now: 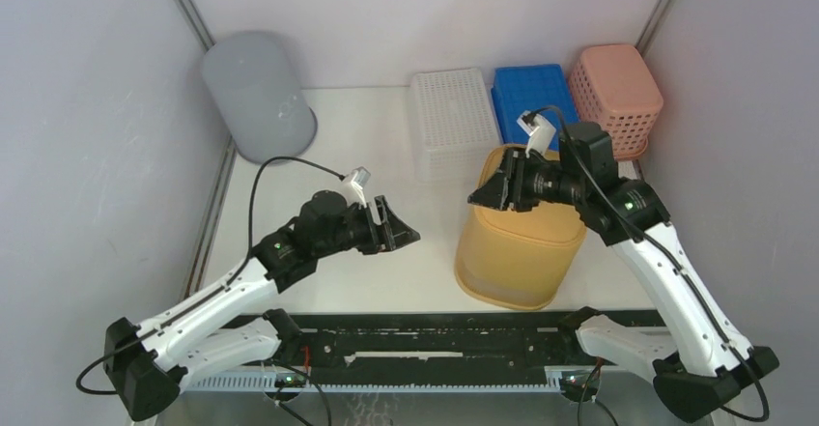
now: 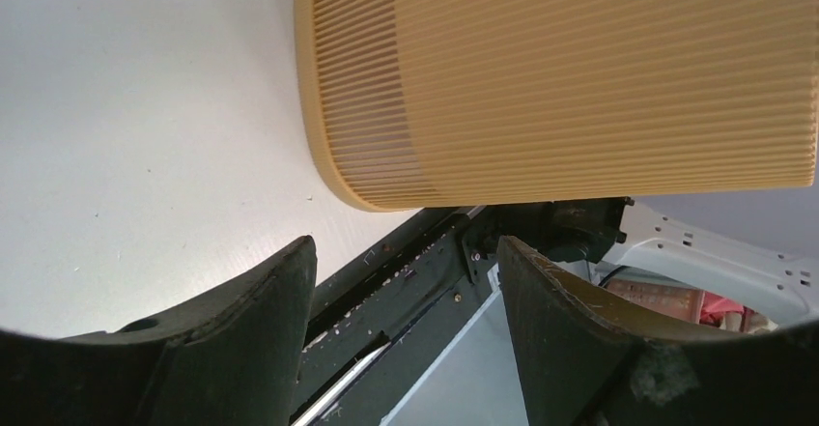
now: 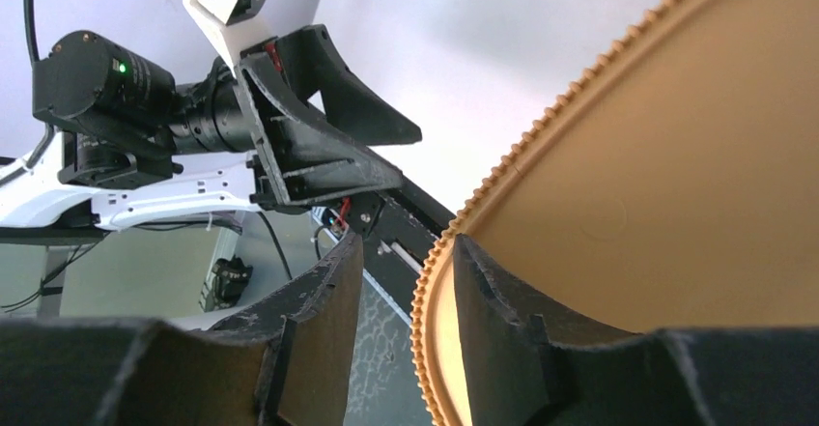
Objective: Turn the large container upside down
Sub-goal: Move the container to the center of the board.
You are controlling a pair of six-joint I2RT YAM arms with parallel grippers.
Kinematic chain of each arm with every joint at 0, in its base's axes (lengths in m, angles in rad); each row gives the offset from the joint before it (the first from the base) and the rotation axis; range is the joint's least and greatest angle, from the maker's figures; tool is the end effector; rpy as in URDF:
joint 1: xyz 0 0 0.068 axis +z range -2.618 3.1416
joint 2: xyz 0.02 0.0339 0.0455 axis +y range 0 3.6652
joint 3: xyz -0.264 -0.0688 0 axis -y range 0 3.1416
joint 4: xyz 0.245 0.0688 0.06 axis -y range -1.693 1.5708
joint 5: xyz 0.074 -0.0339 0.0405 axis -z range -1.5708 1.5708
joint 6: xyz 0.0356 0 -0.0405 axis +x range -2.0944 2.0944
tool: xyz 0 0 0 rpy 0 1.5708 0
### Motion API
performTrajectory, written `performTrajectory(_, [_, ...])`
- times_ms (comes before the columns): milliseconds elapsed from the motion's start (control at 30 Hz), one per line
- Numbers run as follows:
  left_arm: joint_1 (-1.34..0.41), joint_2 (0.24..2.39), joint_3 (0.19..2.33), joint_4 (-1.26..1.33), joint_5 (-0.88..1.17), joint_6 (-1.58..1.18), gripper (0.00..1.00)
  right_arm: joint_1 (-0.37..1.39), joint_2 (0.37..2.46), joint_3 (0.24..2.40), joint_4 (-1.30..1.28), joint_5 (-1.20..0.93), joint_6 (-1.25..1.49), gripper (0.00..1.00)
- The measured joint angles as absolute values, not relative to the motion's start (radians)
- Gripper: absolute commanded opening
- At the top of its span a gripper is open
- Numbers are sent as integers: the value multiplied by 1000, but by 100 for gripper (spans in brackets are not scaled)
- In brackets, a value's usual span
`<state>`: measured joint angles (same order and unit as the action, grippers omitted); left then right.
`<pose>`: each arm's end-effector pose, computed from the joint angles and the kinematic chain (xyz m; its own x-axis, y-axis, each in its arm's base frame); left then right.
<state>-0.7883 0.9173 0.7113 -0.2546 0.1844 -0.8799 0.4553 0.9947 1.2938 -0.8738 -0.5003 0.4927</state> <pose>0.1429 -0.1530 0.2833 -0.8262 -0.2435 -0.5080 0.2765 0.6104 -0.7423 0.1550 0.0949 0.4072 -0.7837 0.0784 -0.6162 -0.4276 0.6514 0.6268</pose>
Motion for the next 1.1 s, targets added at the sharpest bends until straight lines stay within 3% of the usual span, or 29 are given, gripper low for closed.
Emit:
performTrajectory(467, [-745,784,763,-402,129,-846,74,568,1177,1316,-637,-519,562,49])
performTrajectory(800, [-725,715,809,-508,86,-821,74,645,1385,1477,-589,-525,564,49])
performTrajectory(1100, [-723,719,822,-535,82,-819,74,624,1357,1465,-607,-516,543,50])
